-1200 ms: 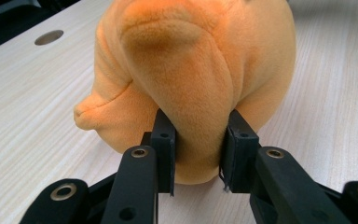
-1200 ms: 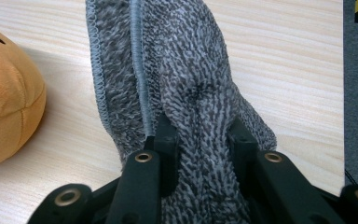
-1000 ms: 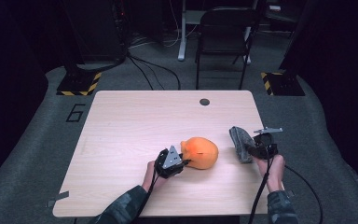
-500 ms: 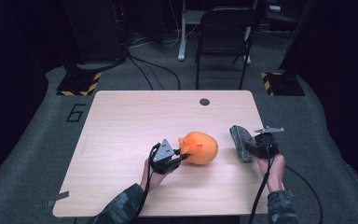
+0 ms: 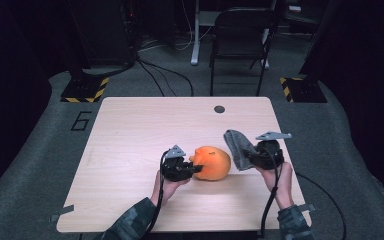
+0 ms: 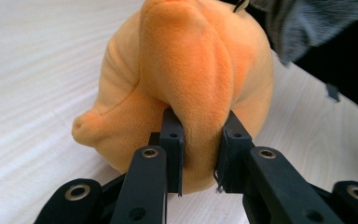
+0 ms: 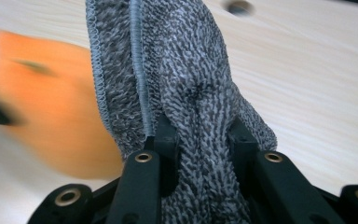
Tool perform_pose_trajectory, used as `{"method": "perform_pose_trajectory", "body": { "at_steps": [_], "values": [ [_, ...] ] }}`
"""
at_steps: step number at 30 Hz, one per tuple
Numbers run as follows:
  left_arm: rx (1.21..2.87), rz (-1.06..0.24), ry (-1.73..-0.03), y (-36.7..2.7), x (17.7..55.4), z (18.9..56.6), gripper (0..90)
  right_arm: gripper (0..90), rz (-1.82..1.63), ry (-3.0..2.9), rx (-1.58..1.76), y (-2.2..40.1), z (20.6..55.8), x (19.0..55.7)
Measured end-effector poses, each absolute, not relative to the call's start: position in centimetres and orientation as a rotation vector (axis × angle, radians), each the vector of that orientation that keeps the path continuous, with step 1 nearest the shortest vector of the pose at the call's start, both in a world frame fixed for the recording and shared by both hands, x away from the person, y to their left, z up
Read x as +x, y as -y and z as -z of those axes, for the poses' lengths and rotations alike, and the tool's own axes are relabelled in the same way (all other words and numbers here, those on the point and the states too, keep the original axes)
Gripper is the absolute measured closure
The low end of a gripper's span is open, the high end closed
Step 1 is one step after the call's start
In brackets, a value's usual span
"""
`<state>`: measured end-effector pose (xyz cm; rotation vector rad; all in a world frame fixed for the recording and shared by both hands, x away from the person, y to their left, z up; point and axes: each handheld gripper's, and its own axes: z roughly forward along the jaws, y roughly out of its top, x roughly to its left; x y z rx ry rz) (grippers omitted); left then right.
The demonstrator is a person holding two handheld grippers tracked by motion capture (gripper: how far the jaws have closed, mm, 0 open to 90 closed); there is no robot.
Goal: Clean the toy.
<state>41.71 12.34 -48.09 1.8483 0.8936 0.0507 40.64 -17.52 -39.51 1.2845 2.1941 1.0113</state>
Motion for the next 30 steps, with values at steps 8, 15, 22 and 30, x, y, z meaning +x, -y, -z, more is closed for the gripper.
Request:
{"method": "perform_pose_trajectory", "body": {
  "at_steps": [8,15,22,30],
  "values": [
    [1.866,-0.081,-0.883,-12.2,41.7,48.1,75.0,71.3,-0.936,-2.326,1.075,9.3,39.9,40.0],
    [1.885,-0.072,-0.868,-12.1,42.1,48.7,75.2,72.2,-0.801,-2.325,1.009,8.4,41.6,40.2],
    [1.88,-0.057,-0.861,-12.2,42.2,48.9,75.1,72.6,-0.796,-2.319,1.117,11.5,43.0,41.4],
    [1.872,-0.062,-0.843,-12.3,42.3,48.9,74.5,72.4,-0.619,-2.354,1.341,15.3,48.0,44.2]
  ]
}}
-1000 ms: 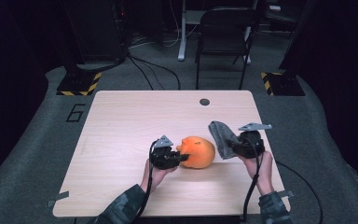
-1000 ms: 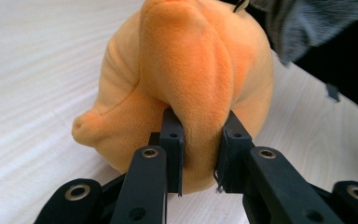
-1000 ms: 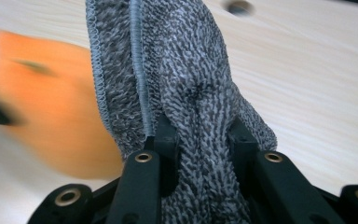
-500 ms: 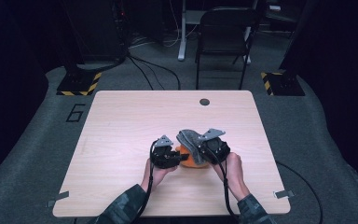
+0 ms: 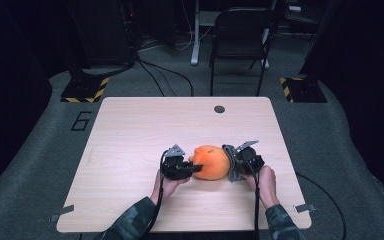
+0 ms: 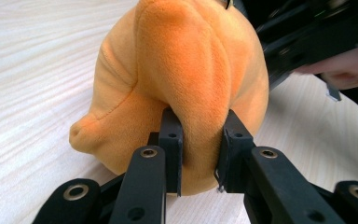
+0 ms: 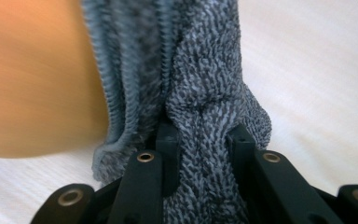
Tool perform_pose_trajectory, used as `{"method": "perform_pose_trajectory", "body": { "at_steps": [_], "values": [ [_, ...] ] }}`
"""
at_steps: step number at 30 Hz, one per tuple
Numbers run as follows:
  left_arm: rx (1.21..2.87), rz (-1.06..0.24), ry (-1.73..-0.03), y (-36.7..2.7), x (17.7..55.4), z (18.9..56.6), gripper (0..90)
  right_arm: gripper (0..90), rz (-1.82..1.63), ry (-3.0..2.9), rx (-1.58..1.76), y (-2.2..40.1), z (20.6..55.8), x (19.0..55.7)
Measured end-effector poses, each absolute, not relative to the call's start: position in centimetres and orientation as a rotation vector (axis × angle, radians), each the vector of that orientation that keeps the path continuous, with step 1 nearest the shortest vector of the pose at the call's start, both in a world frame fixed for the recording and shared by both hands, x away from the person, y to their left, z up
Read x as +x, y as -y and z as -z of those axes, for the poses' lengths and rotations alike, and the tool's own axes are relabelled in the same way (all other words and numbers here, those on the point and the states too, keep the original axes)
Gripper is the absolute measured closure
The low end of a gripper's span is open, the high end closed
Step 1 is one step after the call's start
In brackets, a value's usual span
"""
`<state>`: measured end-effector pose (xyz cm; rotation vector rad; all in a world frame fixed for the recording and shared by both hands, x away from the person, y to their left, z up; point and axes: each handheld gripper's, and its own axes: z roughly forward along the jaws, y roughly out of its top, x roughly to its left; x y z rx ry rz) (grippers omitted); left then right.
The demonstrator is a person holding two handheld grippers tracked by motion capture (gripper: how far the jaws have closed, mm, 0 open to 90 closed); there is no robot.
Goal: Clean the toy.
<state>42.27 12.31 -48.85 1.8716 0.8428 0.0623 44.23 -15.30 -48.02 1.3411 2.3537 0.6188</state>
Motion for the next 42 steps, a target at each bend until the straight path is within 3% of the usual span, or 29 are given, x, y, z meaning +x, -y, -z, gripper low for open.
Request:
{"method": "perform_pose_trajectory", "body": {
  "at_steps": [3,8,16,24,42],
  "values": [
    [1.858,-0.059,-0.843,-12.5,42.4,48.9,73.9,72.2,-0.674,-2.341,1.365,16.3,47.4,44.4],
    [1.862,-0.072,-0.838,-12.4,42.3,48.7,73.6,72.2,-0.863,-2.267,1.324,17.0,43.2,42.8],
    [1.874,-0.093,-0.823,-12.1,42.2,48.6,73.1,72.1,-1.097,-2.288,1.136,13.2,39.0,40.0],
    [1.897,-0.111,-0.805,-12.0,42.1,48.6,73.0,71.8,-1.002,-2.344,1.076,9.3,40.9,39.9],
    [1.898,-0.111,-0.794,-11.9,42.1,48.7,72.8,71.8,-0.866,-2.297,1.291,14.7,44.3,42.9]
  ]
}}
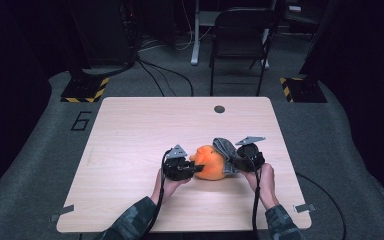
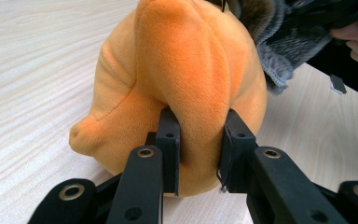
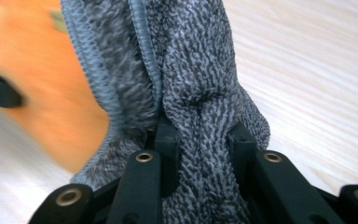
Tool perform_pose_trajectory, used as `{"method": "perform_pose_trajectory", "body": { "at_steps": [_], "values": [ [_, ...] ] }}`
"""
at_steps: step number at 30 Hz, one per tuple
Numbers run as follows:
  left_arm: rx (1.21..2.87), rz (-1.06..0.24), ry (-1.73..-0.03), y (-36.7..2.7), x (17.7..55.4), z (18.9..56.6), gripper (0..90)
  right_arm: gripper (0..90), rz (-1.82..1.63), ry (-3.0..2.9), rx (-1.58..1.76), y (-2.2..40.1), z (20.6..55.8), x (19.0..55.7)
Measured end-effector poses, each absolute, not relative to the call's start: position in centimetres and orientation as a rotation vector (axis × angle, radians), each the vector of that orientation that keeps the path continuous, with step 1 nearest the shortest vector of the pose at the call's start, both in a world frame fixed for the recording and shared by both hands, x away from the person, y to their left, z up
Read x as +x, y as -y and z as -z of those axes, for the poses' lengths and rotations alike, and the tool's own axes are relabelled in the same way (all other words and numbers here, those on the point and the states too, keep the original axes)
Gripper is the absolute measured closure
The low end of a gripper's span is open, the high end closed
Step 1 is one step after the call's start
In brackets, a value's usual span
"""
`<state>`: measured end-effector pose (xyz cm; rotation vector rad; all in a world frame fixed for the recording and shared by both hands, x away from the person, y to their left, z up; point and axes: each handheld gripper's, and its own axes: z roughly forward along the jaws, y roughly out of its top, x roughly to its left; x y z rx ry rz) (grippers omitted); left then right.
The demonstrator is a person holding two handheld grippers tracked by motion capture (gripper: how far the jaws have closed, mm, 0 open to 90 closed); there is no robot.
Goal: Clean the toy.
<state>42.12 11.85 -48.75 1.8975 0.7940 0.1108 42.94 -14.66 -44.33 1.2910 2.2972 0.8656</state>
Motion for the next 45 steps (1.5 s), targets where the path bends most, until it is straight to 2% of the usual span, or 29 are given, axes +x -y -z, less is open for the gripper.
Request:
{"method": "perform_pose_trajectory", "body": {
  "at_steps": [19,24,29,33,40,45],
  "values": [
    [1.892,-0.097,-0.792,-12.0,42.2,48.8,72.0,71.5,-0.644,-2.355,1.443,15.3,49.4,45.3],
    [1.896,-0.093,-0.787,-12.1,42.2,48.8,71.6,71.4,-0.674,-2.33,1.427,16.2,47.8,45.1],
    [1.9,-0.094,-0.784,-12.1,42.3,48.8,71.4,71.5,-0.859,-2.244,1.391,17.2,43.6,43.4],
    [1.899,-0.091,-0.786,-12.1,42.3,48.8,71.2,71.1,-1.055,-2.242,1.302,16.2,40.5,41.8],
    [1.897,-0.088,-0.796,-12.1,42.3,49.0,69.8,70.8,-0.997,-2.338,1.223,12.5,42.1,41.8],
    [1.902,-0.097,-0.78,-12.2,42.3,49.0,62.6,70.8,-0.97,-2.337,1.211,12.3,42.6,41.9]
  ]
}}
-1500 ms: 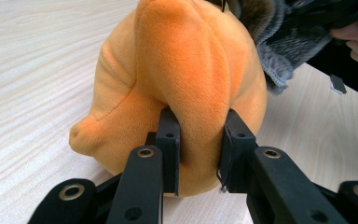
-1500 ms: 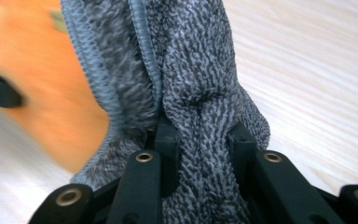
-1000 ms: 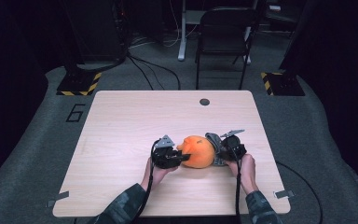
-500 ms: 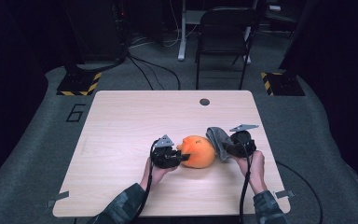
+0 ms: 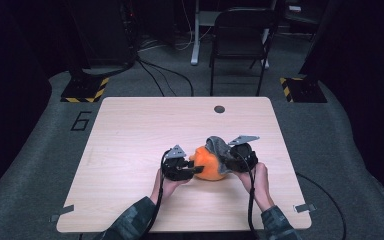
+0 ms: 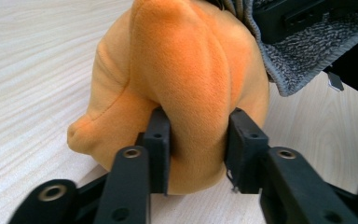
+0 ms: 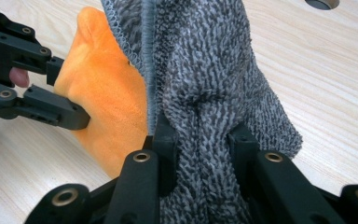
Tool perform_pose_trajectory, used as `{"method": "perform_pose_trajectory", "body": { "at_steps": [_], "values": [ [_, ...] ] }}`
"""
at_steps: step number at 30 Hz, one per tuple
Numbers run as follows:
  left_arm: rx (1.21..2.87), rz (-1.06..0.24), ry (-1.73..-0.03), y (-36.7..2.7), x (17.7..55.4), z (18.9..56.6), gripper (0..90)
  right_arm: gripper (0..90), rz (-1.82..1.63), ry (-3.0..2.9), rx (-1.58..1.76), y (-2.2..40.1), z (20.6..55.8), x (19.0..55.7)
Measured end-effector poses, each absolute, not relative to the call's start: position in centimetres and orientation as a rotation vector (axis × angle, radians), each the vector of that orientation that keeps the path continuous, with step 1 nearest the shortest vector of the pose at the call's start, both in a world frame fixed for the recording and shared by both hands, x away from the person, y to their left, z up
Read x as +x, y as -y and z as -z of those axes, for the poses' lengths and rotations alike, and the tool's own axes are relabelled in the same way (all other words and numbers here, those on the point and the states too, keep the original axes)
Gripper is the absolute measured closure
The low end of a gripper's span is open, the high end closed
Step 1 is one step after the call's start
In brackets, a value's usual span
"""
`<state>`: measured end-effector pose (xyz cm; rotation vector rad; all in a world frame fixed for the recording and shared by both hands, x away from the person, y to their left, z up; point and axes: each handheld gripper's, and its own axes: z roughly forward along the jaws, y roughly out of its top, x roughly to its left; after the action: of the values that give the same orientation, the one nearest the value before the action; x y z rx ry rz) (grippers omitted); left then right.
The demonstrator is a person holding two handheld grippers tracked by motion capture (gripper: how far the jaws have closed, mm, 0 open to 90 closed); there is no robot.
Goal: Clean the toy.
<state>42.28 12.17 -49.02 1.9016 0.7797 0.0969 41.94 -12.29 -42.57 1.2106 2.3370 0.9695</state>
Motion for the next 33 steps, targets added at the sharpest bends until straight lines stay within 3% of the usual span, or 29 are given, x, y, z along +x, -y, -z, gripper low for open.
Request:
{"method": "perform_pose_trajectory", "body": {
  "at_steps": [6,19,21,33],
  "values": [
    [1.896,-0.115,-0.736,-12.3,42.4,49.2,54.4,70.9,-0.963,-2.337,1.215,12.3,42.7,42.1],
    [1.955,-0.284,-0.575,-13.0,41.7,49.1,27.9,71.3,-0.956,-2.33,1.223,12.5,42.8,42.2],
    [1.981,-0.306,-0.554,-13.1,41.7,49.1,20.0,71.3,-0.952,-2.338,1.217,12.6,42.8,42.3],
    [2.115,-0.483,-0.434,-12.0,41.3,50.4,15.2,71.6,-0.949,-2.339,1.221,12.9,43.0,42.7]
  ]
}}
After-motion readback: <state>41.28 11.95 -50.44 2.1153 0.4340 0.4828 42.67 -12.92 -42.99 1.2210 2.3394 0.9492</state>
